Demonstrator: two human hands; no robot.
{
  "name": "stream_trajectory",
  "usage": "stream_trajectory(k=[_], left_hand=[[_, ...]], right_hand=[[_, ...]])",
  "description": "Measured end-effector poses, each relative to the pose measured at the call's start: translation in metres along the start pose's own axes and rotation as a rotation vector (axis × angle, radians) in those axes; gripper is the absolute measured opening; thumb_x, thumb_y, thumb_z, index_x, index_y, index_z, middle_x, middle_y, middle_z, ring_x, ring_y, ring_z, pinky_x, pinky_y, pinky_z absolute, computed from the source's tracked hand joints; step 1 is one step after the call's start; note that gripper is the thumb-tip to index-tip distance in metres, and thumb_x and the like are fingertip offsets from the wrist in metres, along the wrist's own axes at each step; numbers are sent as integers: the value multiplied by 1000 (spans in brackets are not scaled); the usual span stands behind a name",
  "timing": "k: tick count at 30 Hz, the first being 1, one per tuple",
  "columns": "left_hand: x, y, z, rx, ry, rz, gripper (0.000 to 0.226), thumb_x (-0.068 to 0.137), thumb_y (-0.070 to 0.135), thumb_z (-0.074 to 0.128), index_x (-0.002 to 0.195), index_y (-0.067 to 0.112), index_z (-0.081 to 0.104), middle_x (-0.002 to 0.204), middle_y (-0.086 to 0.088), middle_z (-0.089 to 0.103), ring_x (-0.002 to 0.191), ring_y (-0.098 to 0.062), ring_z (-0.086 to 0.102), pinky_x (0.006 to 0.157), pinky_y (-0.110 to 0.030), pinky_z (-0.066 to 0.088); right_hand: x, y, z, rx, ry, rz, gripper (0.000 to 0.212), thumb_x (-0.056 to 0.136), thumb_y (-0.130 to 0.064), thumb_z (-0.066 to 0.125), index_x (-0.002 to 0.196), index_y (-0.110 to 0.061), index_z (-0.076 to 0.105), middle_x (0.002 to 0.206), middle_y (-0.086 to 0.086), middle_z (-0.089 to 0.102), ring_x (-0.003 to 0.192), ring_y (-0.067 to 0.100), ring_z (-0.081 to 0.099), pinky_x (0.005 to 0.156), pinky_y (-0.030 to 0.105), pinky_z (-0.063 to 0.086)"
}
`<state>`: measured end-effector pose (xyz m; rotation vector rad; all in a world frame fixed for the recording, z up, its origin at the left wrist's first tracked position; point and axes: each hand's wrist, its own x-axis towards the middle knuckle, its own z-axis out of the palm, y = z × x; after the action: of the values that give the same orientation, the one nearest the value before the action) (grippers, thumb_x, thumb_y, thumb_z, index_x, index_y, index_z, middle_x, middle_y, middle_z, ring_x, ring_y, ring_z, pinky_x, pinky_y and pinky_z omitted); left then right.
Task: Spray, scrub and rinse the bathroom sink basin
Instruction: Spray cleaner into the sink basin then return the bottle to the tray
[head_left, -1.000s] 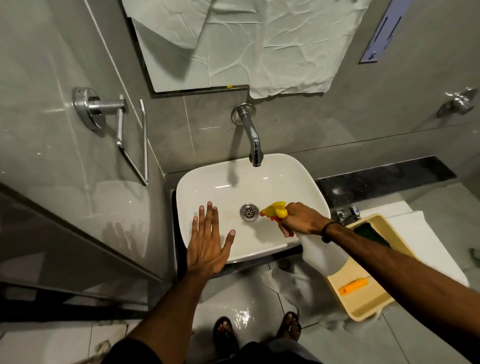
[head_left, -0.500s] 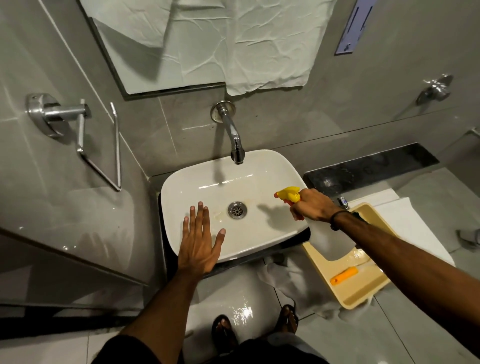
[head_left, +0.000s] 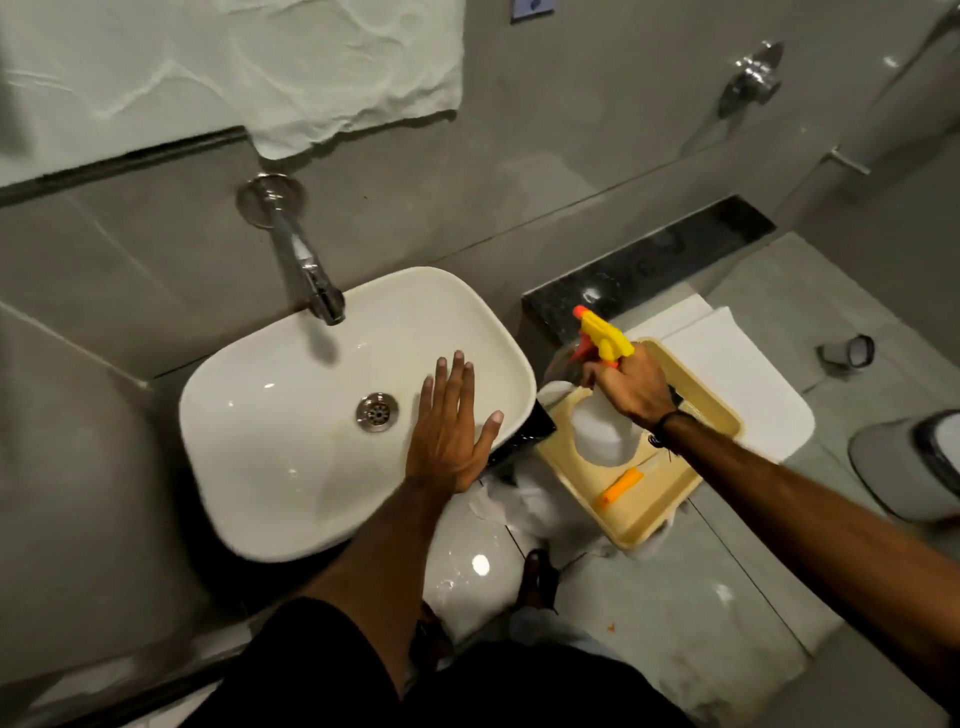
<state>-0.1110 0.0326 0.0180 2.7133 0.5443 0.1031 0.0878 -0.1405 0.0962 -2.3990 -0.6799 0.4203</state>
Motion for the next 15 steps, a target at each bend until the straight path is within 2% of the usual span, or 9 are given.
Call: stream_trajectory(k=[1,2,4,6,8,11,12,13,15], left_hand=[[12,13,5,4,-6,19,80,105,55,24,165,5,9,176,-14,3,164,-31,0,133,-51,12],[25,26,10,3,-13,32,79,106,54,25,165,4,10,176,-14,5,164,-32,2,132,-51,13],[49,49,17,-11,-24,40,78,106,54,27,165,5,12,176,-14,7,164,-31,5,132,-50,14],[72,67,25,-15,-38,37,78,106,54,29,165,6,13,176,-13,7,164,-31,5,133,-48,14],[83,73,33,8,-56,31,78,106,56,26,166,8,8,176,-13,3,164,-30,0,133,-49,11],[90,72,41,51,-64,7,80,105,61,13,166,11,2,176,-12,-1,164,-28,-5,134,-47,3],[90,71,43,63,-65,2,80,105,62,13,166,12,3,176,-12,-1,164,-28,-5,133,-46,2],[90,71,43,80,-62,3,79,105,61,15,166,12,4,176,-12,0,164,-28,-5,133,-46,2],[92,72,44,100,-64,-4,78,106,58,22,166,10,7,176,-13,1,164,-28,-4,133,-48,4]], right_hand=[[3,13,-2,28,25,53,70,70,-29,60,140,-35,65,94,14,81,85,37,71,82,44,60],[8,27,-2,61,59,119,56,70,-31,60,122,-18,78,90,18,80,83,40,70,79,46,59],[17,52,4,127,116,262,35,74,-30,67,86,0,79,86,24,77,83,45,69,72,46,55],[30,77,15,150,116,372,28,82,-25,74,72,1,71,82,27,74,75,39,65,65,42,45],[41,97,32,161,98,441,33,86,-24,75,61,-8,59,73,27,66,67,33,56,63,36,36],[61,121,55,187,17,470,23,89,-22,73,69,-11,67,70,14,61,68,30,57,66,35,40],[65,128,62,189,-16,454,15,90,-21,72,82,-9,76,72,12,62,71,31,60,68,37,46],[67,133,68,192,-47,436,16,91,-20,72,100,-11,82,75,12,65,74,33,62,73,39,52],[68,143,78,226,-95,443,35,92,-19,72,125,-18,80,83,17,72,85,39,69,86,44,58]])
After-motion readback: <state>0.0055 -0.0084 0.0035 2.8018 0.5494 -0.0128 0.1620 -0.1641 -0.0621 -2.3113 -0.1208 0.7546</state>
